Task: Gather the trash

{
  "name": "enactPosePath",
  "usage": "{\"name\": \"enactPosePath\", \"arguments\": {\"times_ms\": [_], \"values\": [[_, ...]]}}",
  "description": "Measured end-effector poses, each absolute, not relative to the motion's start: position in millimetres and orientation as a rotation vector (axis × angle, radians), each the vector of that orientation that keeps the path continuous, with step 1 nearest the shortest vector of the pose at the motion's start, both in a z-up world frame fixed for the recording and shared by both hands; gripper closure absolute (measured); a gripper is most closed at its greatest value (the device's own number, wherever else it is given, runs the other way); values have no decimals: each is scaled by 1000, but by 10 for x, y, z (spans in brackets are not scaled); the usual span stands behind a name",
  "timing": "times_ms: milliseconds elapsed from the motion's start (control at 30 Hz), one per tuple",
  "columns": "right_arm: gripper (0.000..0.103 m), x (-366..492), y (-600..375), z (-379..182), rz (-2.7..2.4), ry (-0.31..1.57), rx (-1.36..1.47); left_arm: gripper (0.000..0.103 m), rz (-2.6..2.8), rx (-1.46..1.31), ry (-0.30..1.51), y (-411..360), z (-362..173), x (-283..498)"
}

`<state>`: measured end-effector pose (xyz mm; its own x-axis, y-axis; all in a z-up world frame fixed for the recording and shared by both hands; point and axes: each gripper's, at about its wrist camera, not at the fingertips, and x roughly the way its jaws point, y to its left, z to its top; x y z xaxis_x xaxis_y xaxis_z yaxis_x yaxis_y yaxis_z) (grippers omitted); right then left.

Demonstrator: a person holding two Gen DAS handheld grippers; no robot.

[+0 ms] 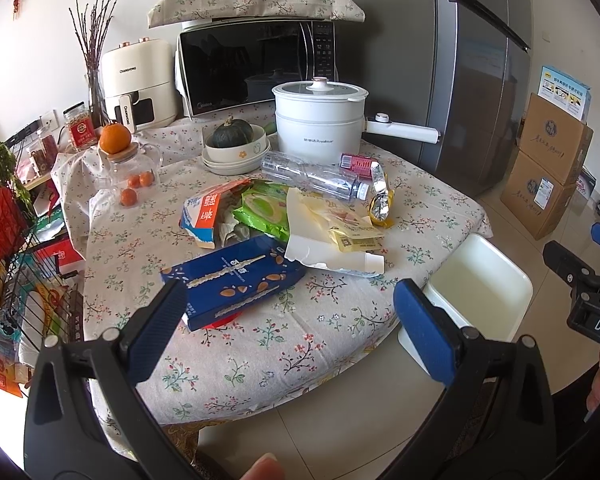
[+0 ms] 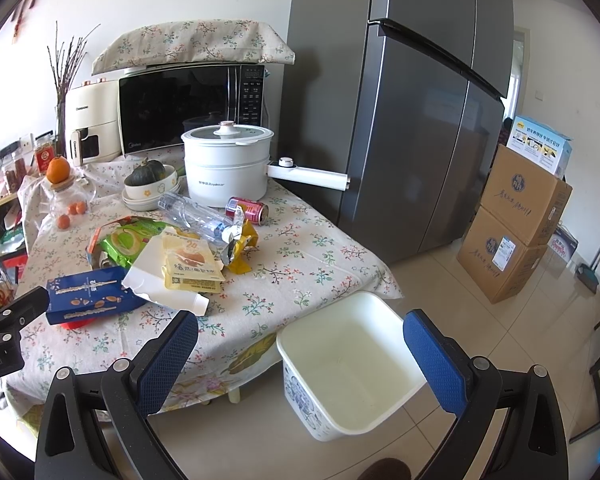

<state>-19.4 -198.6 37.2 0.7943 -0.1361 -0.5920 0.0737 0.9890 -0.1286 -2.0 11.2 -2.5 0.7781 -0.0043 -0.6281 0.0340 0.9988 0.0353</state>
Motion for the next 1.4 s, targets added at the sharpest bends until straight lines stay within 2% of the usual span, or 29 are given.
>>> {"name": "enactPosePath", "arguments": {"times_ms": [900, 1200, 1400], "values": [[0, -159, -1923, 412, -84, 644, -60, 1, -40, 0, 722, 293, 11, 67], [0, 155, -1750, 438, 89, 806, -57, 1, -116, -88, 753, 609, 77, 292], [0, 524, -1645, 378, 185, 915, -87, 1, -146, -129, 850, 882, -69, 615]]}}
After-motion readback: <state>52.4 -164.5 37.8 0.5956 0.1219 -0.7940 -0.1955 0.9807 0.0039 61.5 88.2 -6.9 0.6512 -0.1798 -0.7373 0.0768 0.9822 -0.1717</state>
